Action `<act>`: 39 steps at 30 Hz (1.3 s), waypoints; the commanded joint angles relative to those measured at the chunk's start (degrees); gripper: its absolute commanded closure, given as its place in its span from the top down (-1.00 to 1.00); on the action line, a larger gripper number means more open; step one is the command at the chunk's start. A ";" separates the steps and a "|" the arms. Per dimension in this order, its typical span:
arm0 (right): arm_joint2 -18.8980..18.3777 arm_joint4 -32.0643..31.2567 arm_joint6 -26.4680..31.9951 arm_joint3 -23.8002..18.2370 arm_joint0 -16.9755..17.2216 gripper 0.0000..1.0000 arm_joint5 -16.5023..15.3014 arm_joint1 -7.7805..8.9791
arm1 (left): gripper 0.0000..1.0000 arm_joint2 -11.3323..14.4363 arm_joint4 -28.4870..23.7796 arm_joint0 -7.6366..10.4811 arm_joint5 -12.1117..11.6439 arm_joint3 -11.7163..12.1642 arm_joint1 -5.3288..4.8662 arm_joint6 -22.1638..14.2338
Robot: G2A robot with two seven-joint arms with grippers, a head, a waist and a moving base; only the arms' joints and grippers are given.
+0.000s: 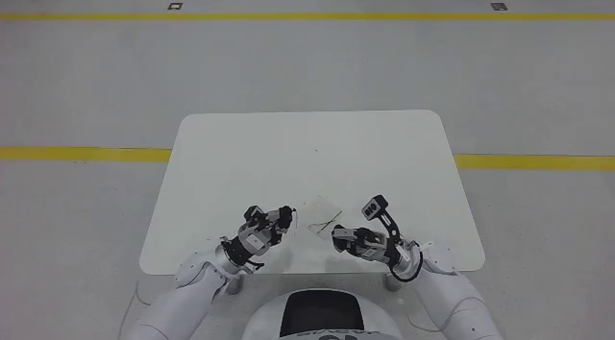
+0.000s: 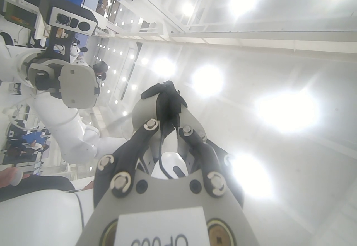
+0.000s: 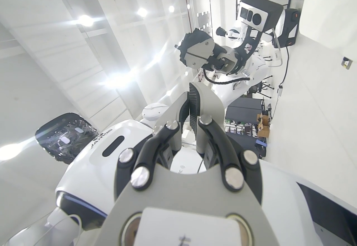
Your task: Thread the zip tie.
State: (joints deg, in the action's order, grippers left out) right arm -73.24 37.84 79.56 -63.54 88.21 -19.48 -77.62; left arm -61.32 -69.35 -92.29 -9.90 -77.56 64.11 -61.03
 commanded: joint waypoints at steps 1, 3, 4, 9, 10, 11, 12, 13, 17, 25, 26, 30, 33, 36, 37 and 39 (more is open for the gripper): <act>-0.24 -0.11 -0.01 -0.07 0.10 -1.00 0.00 0.06 | -1.00 -0.36 0.05 -0.12 -0.05 -0.14 -0.06 -0.02; -0.59 -0.27 -0.08 -0.16 0.21 -1.00 0.00 0.15 | -1.00 -0.73 0.06 -0.23 -0.09 -0.29 -0.13 0.00; -0.90 -0.43 -0.15 -0.25 0.31 -1.00 0.00 0.23 | -1.00 -1.00 0.07 -0.32 -0.09 -0.41 -0.18 -0.01; -2.45 -0.80 -0.42 -0.94 0.97 -1.00 0.00 0.60 | -1.00 -2.16 0.23 -0.78 -0.15 -0.96 -0.41 -0.07; -2.81 -0.84 -0.47 -1.15 1.11 -1.00 0.00 0.69 | -1.00 -2.41 0.26 -0.88 -0.15 -1.07 -0.46 -0.07; -3.21 -0.85 -0.38 -1.44 1.33 -1.00 0.00 0.80 | -1.00 -2.73 0.34 -1.03 -0.13 -1.22 -0.52 -0.04; -3.33 -0.85 0.08 -1.83 1.42 -0.58 0.00 0.90 | -1.00 -3.01 0.81 -1.08 -0.23 -1.34 -0.61 -0.08; -3.64 -0.60 0.08 -2.10 1.54 -0.02 0.00 1.02 | -1.00 -3.30 1.13 -1.18 -0.29 -1.49 -0.68 -0.12; -3.80 -0.47 0.08 -2.22 1.58 1.00 0.00 1.05 | -1.00 -3.57 1.38 -1.18 -0.68 -1.72 -0.73 -0.33; -4.07 -0.32 -1.75 -3.65 1.85 1.00 0.28 1.20 | -1.00 -3.24 1.01 -1.15 0.25 -2.55 -0.58 2.33; -4.45 -0.42 -1.89 -4.18 2.11 1.00 0.10 1.36 | -1.00 -3.33 0.69 -1.24 0.37 -2.75 -0.57 2.75; -6.82 -1.71 -1.95 -6.84 3.15 1.00 0.00 2.18 | -1.00 -4.45 0.78 -1.53 0.81 -3.68 -0.74 4.80; -8.52 -2.28 -2.32 -8.78 4.08 1.00 0.00 2.62 | -1.00 -5.57 -0.14 -2.07 1.07 -4.66 -0.87 5.65; -9.78 -1.77 -2.40 -10.16 4.86 1.00 0.00 2.91 | -1.00 -6.73 -0.86 -3.01 0.94 -6.74 -1.03 5.46; -10.06 -1.72 -2.30 -10.50 5.04 1.00 0.00 2.99 | -1.00 -7.10 -1.11 -3.35 0.98 -7.37 -1.08 5.41; -10.54 -1.58 -1.04 -11.47 5.35 1.00 0.00 3.19 | -1.00 -8.09 -1.60 -4.07 1.23 -8.85 -1.23 5.77</act>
State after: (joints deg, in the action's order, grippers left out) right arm -83.58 36.21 77.98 -74.69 93.44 -19.48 -74.51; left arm -69.00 -70.81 -96.06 -8.84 -85.78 62.95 -55.47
